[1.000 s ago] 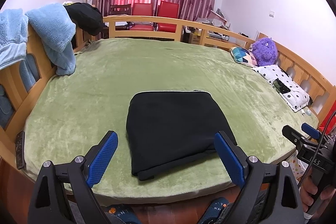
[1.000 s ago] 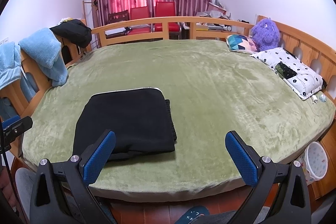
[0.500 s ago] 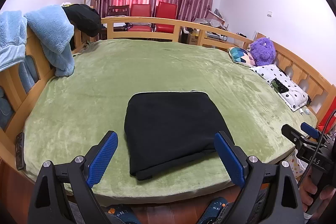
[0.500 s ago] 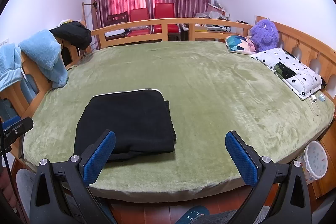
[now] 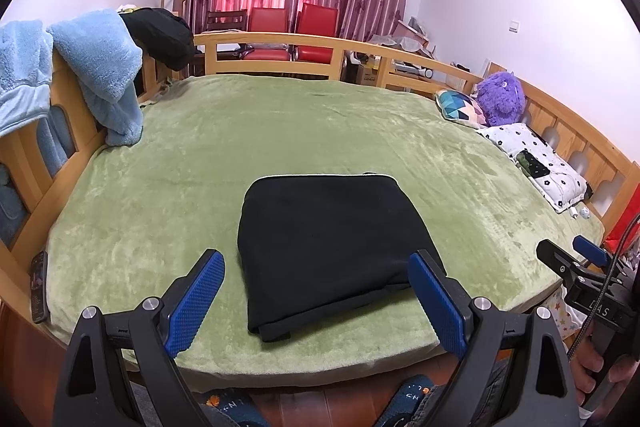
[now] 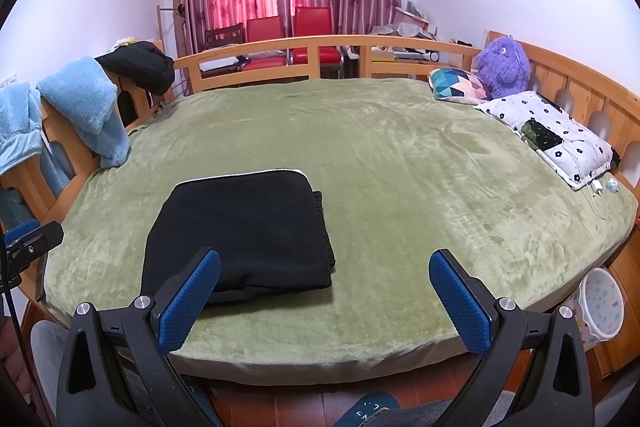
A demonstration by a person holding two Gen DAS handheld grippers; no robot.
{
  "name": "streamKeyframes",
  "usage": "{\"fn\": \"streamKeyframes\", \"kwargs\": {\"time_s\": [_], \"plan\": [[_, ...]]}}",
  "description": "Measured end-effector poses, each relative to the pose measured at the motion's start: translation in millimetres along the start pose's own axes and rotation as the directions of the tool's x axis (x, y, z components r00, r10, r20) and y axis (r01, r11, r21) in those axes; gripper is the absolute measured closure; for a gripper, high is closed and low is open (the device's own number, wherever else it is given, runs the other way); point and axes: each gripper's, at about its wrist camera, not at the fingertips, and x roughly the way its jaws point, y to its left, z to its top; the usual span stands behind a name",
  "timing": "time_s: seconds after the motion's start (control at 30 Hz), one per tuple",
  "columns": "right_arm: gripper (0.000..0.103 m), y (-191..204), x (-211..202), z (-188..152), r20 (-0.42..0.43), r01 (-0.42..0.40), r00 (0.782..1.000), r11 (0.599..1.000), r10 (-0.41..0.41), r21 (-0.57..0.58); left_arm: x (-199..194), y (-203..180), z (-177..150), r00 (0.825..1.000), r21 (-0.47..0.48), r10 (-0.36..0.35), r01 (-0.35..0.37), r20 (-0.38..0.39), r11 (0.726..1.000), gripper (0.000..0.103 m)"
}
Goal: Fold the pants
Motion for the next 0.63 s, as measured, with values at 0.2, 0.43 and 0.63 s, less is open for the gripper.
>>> {"fn": "streamKeyframes", "kwargs": {"time_s": [0.2, 0.43, 0.63], "plan": [[0.001, -1.4, 0.3, -0.2, -0.001, 0.0, 1.0, 1.0, 0.0, 0.0, -0.3, -0.6, -0.6, 1.0, 0.002, 0.002, -0.002, 0.001, 1.0, 0.01], [0.001, -1.3, -0.2, -0.8, 0.0, -0.001, 1.0, 1.0, 0.001, 0.0, -0.9, -1.8, -1.0, 1.0, 0.0, 0.004, -0.004, 0.003, 1.0, 0.01], [0.001, 1.3, 2.8, -0.5, -0.004, -0.004, 1.0, 1.0, 0.004, -0.004, -1.1, -3.5, -1.3, 1.0, 0.0, 0.002, -0.002, 0.001, 1.0, 0.01]]}}
